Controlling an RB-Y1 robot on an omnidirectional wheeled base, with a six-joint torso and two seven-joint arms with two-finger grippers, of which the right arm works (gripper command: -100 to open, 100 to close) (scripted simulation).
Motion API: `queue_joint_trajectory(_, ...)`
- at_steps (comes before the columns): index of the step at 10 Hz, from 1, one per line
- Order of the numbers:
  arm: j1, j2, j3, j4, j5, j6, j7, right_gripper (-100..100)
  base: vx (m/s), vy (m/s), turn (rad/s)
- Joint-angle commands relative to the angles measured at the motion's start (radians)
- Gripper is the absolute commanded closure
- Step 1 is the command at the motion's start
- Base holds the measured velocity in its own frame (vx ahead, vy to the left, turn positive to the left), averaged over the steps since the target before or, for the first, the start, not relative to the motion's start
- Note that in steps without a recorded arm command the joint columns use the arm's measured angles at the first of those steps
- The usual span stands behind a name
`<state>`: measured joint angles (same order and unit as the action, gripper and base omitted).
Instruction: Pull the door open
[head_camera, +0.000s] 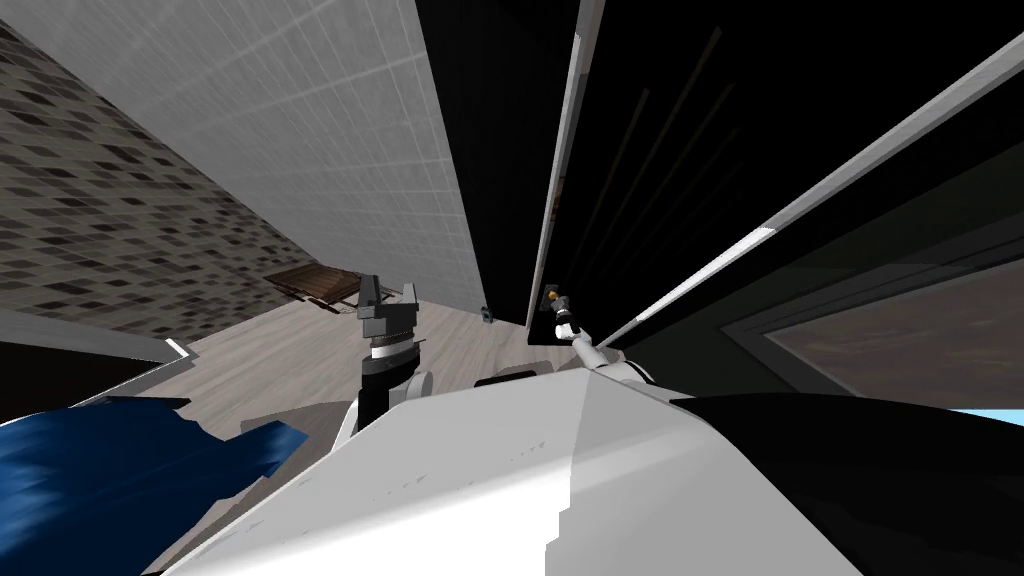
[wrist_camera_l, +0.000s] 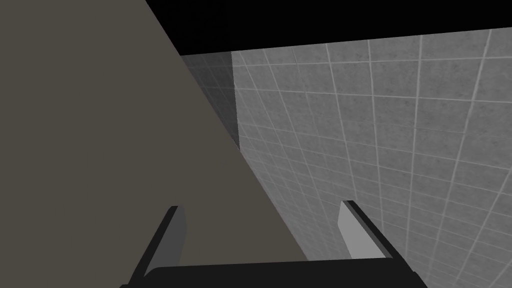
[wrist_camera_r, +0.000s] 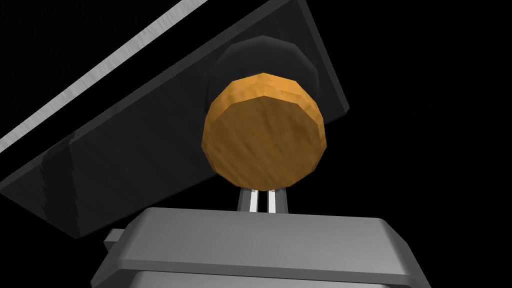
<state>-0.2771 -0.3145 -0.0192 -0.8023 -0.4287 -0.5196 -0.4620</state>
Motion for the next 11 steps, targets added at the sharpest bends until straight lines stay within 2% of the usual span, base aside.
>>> queue_joint_trajectory(1, -0.008, -0.002, -0.005, -0.022, -0.037, 0.002, -0.050, 100, -0.086, -0.045, 0.190)
queue_joint_trajectory(2, -0.008, -0.002, -0.005, -0.022, -0.037, 0.002, -0.064, 100, -0.063, -0.040, 0.081)
queue_joint_trajectory(3, 0.012, 0.016, -0.007, -0.033, -0.059, 0.018, -0.077, -100, -0.069, -0.044, 0.018)
queue_joint_trajectory(7, 0.015, 0.049, -0.002, -0.060, -0.121, 0.030, -0.155, -100, -0.097, -0.014, 0.041)
queue_joint_trajectory(11, 0.018, 0.093, 0.005, -0.095, -0.202, 0.045, -0.259, -100, -0.098, -0.038, 0.042)
